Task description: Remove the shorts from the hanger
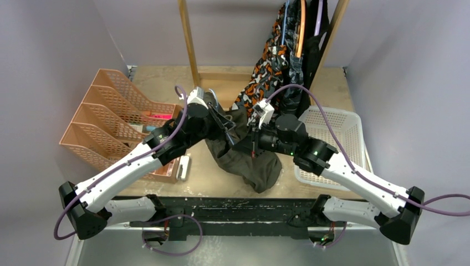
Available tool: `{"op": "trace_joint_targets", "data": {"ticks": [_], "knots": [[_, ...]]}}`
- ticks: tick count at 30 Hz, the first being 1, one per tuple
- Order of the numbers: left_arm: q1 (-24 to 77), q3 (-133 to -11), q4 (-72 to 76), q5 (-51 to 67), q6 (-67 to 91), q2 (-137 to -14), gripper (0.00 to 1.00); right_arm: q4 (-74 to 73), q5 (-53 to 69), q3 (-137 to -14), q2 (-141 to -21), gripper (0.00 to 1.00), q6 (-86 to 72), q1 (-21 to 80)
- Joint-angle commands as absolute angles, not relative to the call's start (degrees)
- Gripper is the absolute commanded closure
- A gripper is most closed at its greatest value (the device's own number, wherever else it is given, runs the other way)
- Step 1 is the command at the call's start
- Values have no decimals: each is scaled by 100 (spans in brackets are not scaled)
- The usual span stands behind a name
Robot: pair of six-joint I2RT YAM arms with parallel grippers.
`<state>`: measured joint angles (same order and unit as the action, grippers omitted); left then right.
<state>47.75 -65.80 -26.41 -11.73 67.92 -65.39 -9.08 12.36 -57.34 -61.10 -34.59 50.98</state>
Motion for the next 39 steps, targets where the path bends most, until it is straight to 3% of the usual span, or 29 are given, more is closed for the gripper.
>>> {"op": "trace_joint_targets", "data": {"ticks": [1, 9, 14, 19, 26, 32, 39], "knots": [[4627, -6780, -2691, -1746, 6404, -6533, 100, -1036, 733, -5629, -5636, 97, -3946, 5098], [4632, -6914, -3951, -2643, 6204, -6715, 100, 688, 581, -4648, -4751, 100, -4913, 5097], [4632, -6899, -3613, -2553, 6081, -6629, 100, -469, 381, -5278, -5203, 100, -4316, 5098], [4625, -7641, -3417, -2511, 5987, -6899, 100, -1314, 1496, -5150, -5432, 100, -3708, 5100], [4426, -8586, -3276, -2498, 5937, -7185, 100, -1646, 2345, -4307, -4762, 100, -3586, 5106], [4364, -8623, -3501, -2758, 5906, -7252, 100, -1204, 2947, -4229, -4552, 100, -3661, 5106], [4358, -8032, -2945, -1682, 5936, -7087, 100, -1677, 1116, -4454, -5107, 100, -3914, 5106]]}}
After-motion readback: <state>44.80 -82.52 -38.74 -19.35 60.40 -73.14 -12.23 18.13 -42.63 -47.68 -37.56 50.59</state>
